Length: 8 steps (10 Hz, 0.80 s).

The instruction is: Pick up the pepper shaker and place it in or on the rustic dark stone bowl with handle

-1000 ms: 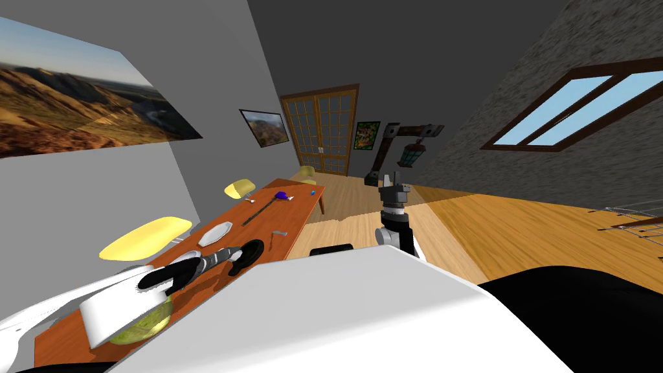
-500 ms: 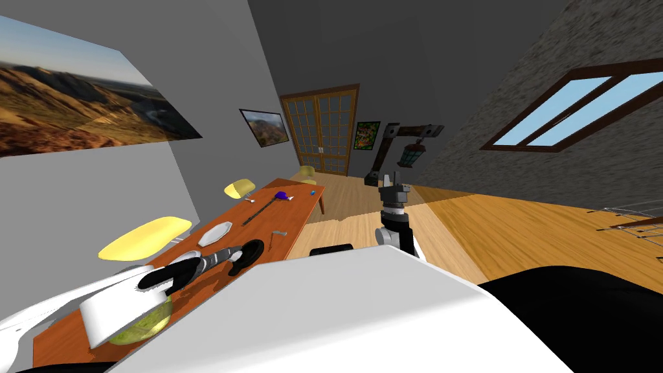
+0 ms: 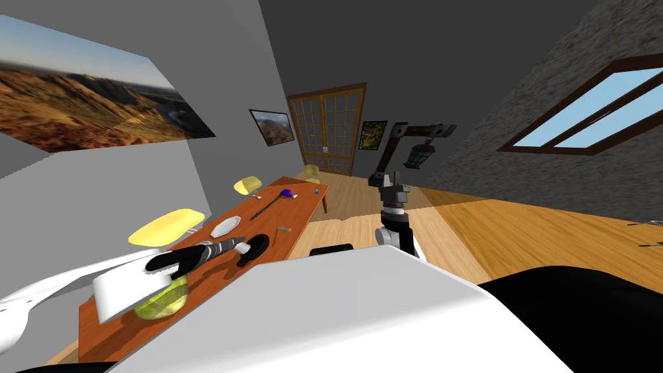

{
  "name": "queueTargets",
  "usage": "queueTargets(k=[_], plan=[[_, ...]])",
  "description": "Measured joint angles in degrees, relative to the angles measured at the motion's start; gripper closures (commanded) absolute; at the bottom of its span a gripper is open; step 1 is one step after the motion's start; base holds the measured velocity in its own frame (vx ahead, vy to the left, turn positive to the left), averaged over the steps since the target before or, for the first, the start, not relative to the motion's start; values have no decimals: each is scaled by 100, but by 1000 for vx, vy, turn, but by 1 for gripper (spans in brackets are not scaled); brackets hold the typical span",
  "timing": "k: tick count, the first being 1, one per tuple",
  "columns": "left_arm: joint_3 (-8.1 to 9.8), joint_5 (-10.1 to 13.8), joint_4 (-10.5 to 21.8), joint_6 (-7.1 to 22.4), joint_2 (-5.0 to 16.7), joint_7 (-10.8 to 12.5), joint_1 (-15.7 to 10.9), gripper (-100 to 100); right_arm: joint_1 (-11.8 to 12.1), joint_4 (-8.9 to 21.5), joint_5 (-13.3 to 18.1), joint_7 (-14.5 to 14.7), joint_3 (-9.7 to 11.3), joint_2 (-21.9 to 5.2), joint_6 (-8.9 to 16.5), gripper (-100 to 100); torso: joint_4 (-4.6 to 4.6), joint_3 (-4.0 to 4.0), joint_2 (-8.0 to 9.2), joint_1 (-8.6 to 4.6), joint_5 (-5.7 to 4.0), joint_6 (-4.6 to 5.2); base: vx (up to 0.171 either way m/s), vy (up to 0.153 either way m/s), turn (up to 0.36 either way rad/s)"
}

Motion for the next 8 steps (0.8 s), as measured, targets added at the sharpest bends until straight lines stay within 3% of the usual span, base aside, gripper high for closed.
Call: queueTargets(k=[4,5,8], plan=[[299,218,-376,145,491,154,120,-100,0,0,0,0,0,0,0,0,0,0,-1,-2,0,0,-12,17,63],[314,221,-388,151,504,169,129,0,0,0,0,0,0,0,0,0,-1,-1,-2,-4,0,1,0,0,0],[312,221,-386,151,503,168,128,0,0,0,0,0,0,0,0,0,-2,-3,-5,-8,-1,1,0,0,0]])
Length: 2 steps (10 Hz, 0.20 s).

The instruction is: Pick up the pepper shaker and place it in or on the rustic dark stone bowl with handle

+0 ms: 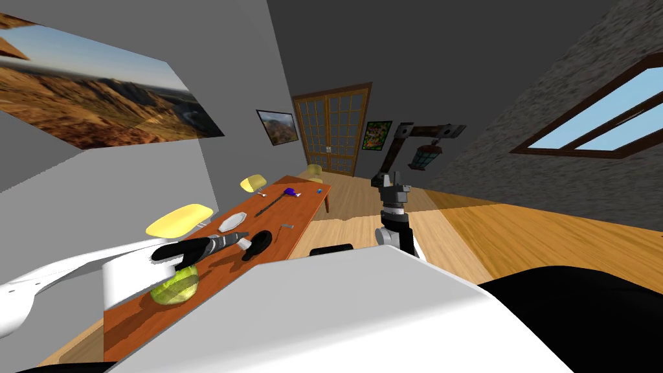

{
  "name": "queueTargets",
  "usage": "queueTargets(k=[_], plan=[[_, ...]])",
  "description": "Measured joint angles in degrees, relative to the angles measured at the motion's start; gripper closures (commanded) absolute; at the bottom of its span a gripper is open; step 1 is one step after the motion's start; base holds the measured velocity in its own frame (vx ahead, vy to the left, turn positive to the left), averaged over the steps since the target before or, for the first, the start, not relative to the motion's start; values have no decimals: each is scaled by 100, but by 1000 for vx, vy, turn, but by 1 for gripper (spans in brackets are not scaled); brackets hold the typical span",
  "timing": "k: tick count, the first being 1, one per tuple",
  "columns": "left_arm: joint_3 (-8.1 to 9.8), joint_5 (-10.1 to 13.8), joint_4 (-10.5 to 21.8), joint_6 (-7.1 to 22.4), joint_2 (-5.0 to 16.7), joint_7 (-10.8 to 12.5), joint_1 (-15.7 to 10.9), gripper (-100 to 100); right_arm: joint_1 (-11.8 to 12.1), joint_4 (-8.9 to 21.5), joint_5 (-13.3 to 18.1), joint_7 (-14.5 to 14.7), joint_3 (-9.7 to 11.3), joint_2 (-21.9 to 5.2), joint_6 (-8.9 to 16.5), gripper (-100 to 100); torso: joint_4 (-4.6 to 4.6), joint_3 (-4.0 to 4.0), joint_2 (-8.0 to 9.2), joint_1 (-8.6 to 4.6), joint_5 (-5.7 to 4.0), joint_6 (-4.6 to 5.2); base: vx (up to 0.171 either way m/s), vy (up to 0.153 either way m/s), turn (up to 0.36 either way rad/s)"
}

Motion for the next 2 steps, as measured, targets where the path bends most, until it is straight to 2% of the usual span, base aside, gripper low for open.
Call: queueTargets(k=[2], plan=[[0,0,0,0,0,0,0,0,0,0,0,0,0,0,0,0,0,0,0,0,0,0,0,0,0]])
